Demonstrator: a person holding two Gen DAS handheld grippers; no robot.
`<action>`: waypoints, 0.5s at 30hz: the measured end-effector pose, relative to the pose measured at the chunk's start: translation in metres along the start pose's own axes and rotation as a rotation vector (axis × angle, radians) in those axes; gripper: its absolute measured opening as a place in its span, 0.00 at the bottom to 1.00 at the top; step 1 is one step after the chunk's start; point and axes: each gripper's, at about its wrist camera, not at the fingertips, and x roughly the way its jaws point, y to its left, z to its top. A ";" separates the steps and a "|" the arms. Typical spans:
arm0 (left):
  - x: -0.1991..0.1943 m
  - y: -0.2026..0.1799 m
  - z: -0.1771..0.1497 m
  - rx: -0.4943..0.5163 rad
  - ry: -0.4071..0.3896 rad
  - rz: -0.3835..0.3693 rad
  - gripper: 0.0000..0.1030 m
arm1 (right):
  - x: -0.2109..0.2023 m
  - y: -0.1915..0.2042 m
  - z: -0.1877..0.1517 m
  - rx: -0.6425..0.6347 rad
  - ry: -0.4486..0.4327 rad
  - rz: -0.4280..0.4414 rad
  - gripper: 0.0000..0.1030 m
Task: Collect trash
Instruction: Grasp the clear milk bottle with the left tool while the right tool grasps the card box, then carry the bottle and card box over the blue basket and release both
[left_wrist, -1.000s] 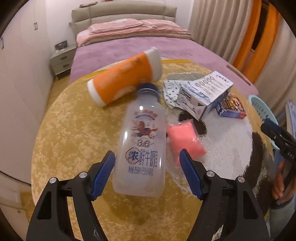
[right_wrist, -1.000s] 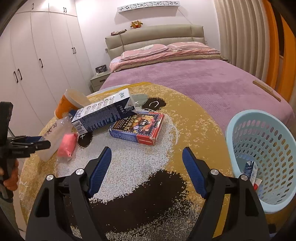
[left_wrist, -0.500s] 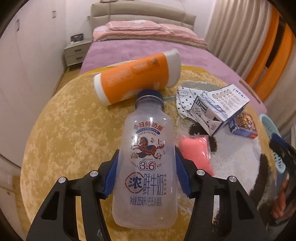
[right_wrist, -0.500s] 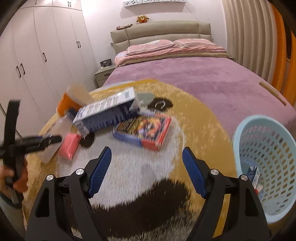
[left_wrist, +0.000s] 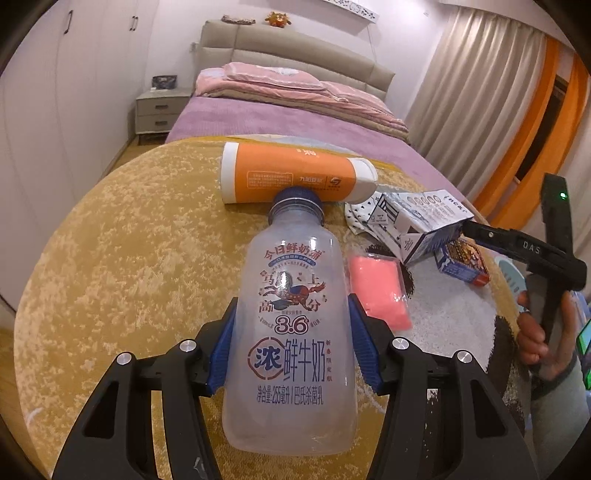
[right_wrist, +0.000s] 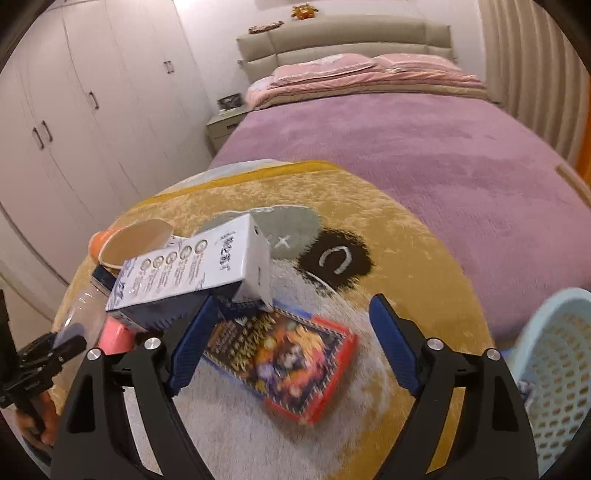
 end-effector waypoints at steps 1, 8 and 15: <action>0.000 0.000 0.000 0.004 0.000 0.003 0.52 | 0.006 -0.001 0.000 0.001 0.038 0.031 0.81; 0.003 0.003 0.004 0.002 -0.004 -0.001 0.52 | 0.000 0.034 -0.028 -0.140 0.120 0.128 0.81; 0.002 0.002 0.003 0.024 -0.005 0.016 0.52 | -0.010 0.062 -0.052 -0.129 0.105 0.073 0.81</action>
